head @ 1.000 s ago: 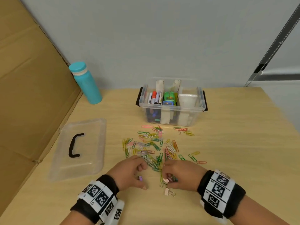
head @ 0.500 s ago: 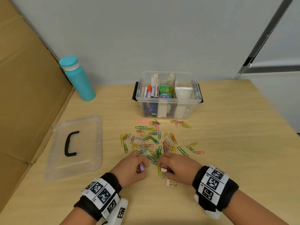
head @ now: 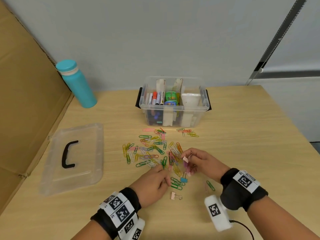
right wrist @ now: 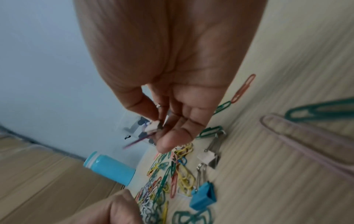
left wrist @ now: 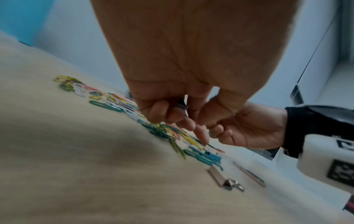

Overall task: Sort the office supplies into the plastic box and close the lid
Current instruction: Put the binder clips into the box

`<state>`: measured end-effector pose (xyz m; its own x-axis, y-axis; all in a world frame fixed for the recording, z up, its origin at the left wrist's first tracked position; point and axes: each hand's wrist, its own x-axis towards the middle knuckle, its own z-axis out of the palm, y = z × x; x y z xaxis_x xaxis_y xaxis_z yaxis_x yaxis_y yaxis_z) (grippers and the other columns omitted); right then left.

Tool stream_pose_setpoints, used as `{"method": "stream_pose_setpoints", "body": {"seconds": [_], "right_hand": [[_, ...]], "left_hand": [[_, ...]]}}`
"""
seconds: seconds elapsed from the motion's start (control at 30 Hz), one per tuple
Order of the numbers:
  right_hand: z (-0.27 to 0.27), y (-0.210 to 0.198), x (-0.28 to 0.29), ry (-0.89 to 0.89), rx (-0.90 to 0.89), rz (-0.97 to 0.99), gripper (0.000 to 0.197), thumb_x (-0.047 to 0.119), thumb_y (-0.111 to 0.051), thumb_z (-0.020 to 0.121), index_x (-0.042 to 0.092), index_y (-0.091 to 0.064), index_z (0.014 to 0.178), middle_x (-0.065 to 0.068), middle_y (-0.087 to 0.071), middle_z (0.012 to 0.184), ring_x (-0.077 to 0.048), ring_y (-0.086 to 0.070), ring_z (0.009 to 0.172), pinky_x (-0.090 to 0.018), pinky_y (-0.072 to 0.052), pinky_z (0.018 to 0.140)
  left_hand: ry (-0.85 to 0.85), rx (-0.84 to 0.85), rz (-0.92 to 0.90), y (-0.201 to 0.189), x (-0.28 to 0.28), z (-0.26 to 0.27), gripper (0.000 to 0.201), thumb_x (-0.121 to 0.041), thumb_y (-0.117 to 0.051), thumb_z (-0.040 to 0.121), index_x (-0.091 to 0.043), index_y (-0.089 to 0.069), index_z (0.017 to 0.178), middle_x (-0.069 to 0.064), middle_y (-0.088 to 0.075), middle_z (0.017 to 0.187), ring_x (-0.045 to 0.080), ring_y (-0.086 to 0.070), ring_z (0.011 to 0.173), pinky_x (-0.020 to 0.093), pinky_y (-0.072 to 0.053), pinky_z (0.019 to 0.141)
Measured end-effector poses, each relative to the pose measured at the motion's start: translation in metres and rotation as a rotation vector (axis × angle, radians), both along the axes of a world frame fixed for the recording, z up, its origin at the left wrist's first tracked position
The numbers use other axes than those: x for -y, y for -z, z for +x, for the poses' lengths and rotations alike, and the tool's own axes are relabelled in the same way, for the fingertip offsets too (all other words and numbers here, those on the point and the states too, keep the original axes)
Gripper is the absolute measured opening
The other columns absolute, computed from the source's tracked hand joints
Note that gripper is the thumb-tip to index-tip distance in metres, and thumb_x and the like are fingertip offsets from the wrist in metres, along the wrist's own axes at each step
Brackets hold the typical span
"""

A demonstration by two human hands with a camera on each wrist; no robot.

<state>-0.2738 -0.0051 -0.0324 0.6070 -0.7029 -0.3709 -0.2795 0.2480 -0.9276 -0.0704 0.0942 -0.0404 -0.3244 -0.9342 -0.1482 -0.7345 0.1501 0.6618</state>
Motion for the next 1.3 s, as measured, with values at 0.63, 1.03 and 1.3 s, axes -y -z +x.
{"method": "stream_pose_setpoints", "body": {"seconds": [0.63, 1.03, 1.3], "right_hand": [[-0.004, -0.003, 0.011, 0.277, 0.265, 0.253, 0.027, -0.002, -0.029, 0.091, 0.004, -0.054, 0.082, -0.011, -0.056, 0.073, -0.021, -0.055, 0.064, -0.028, -0.049, 0.057], [-0.017, 0.014, 0.001, -0.410, -0.591, -0.696, 0.023, 0.029, -0.065, 0.083, 0.025, -0.057, 0.104, 0.016, -0.037, 0.078, -0.010, -0.045, 0.070, -0.027, -0.043, 0.069], [-0.028, 0.000, 0.005, -0.061, -0.312, -0.375, 0.002, 0.020, -0.057, 0.087, 0.019, -0.056, 0.088, 0.003, -0.058, 0.085, -0.009, -0.049, 0.070, -0.018, -0.039, 0.063]], "left_hand": [[0.009, 0.065, -0.025, 0.007, 0.002, -0.005, 0.019, -0.036, -0.061, 0.085, -0.025, -0.053, 0.099, -0.012, -0.053, 0.102, 0.003, -0.049, 0.090, 0.021, -0.045, 0.080], [-0.079, -0.088, 0.019, -0.001, 0.017, -0.024, 0.014, -0.011, -0.040, 0.094, -0.015, -0.052, 0.099, -0.005, -0.045, 0.096, 0.013, -0.047, 0.086, 0.026, -0.039, 0.080], [-0.073, -0.033, 0.092, -0.001, 0.019, -0.041, 0.009, -0.018, -0.042, 0.092, -0.016, -0.040, 0.084, -0.004, -0.039, 0.088, 0.011, -0.037, 0.074, 0.024, -0.032, 0.067]]}}
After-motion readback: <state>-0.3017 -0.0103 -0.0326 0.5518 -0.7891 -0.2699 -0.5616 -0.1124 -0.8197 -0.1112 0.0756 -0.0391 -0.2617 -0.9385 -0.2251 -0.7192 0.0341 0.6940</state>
